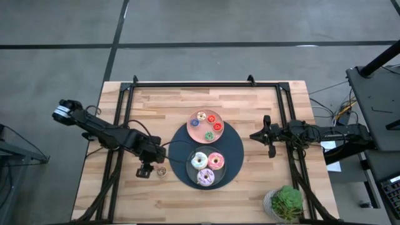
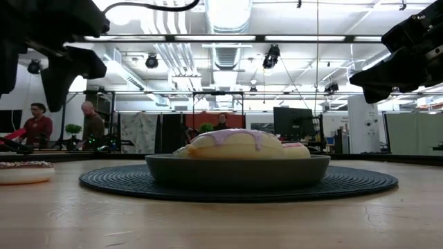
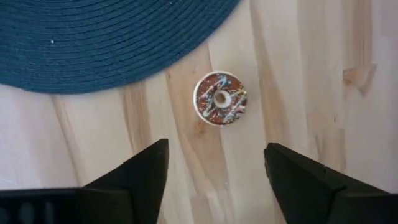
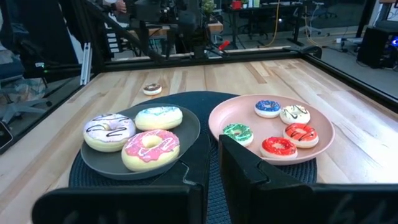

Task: Pick & Place donuts
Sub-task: Put the small brown donut on the pink plate

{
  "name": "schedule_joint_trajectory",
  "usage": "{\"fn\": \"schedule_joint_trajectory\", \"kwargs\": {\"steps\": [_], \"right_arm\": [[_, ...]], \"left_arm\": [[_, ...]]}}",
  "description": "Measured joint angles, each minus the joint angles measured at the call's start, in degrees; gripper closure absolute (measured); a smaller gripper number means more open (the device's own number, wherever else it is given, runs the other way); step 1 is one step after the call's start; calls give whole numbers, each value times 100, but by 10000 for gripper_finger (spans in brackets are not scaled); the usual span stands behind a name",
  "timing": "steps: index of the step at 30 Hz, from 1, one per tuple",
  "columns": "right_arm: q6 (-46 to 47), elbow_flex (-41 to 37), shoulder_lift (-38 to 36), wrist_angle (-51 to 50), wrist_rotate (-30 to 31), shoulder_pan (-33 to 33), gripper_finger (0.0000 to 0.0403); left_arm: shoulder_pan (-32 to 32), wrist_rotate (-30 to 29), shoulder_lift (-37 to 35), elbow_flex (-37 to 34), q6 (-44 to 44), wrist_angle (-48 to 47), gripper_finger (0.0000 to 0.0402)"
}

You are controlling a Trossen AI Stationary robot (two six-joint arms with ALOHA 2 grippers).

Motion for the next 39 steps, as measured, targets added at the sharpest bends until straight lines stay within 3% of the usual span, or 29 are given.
{"fn": "schedule_joint_trajectory", "kwargs": {"steps": [7,16,26,39], "right_arm": [[1,2,2,-1,0,2,374],[0,1,2,0,0,0,374],[0,0,2,0,0,1,374],[1,0,2,-1,-1,1,374]], "left_arm": [[-42,-34,-200,-313,444,161,125],[-361,-75,-199,-497,1273,890,124],[-730,-538,77,-497,1482,1117,124],[-834,-567,698,-488,1455,1599,124]]}}
